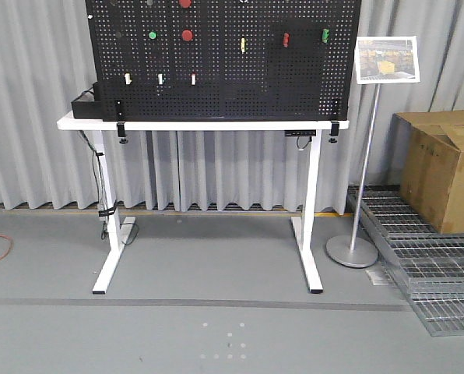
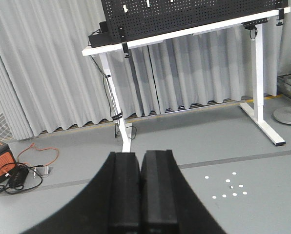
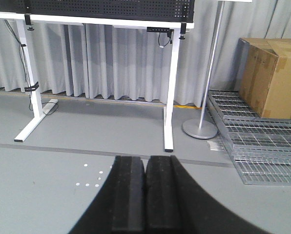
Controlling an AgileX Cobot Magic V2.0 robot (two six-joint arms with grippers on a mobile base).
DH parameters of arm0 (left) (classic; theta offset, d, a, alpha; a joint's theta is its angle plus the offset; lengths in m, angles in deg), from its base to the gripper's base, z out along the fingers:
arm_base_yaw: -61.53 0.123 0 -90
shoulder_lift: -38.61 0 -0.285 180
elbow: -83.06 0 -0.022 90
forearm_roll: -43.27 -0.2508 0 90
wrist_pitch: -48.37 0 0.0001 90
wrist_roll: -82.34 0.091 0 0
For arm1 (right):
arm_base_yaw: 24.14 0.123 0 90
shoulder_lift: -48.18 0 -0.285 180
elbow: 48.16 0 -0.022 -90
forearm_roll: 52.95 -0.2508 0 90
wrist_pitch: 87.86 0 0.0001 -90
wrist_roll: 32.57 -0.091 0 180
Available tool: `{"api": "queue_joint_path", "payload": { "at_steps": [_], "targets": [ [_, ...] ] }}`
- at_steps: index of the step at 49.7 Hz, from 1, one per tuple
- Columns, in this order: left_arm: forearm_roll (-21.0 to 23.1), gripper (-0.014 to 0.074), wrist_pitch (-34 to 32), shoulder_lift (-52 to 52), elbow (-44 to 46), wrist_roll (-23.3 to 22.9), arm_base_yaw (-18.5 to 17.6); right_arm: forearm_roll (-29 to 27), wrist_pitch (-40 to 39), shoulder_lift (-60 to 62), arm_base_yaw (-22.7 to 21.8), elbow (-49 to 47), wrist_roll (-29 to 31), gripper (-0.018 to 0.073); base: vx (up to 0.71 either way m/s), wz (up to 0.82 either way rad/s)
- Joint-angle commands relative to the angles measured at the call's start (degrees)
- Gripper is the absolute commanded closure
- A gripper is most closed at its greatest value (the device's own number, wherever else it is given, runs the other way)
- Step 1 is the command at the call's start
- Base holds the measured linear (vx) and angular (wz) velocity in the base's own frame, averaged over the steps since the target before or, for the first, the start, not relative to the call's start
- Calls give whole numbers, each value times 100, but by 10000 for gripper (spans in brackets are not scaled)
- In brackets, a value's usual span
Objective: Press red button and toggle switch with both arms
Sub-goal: 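Drive the base forward toward the black pegboard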
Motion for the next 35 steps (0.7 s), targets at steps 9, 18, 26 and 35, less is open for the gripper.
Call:
{"api": "queue_joint_path", "payload": {
  "at_steps": [9,18,26,35],
  "targets": [
    [39,595,-450,29,-162,-22,16,22,-463,69,-30,66,15,562,0,0],
    [39,595,-450,29,-162,-22,16,22,-463,69,-30,66,15,562,0,0],
    [39,595,-450,29,-162,-22,16,22,-463,69,-30,66,15,562,1,0],
    [39,595,-450,29,-162,-22,16,22,-463,69,-30,66,15,562,8,-2]
  ]
}}
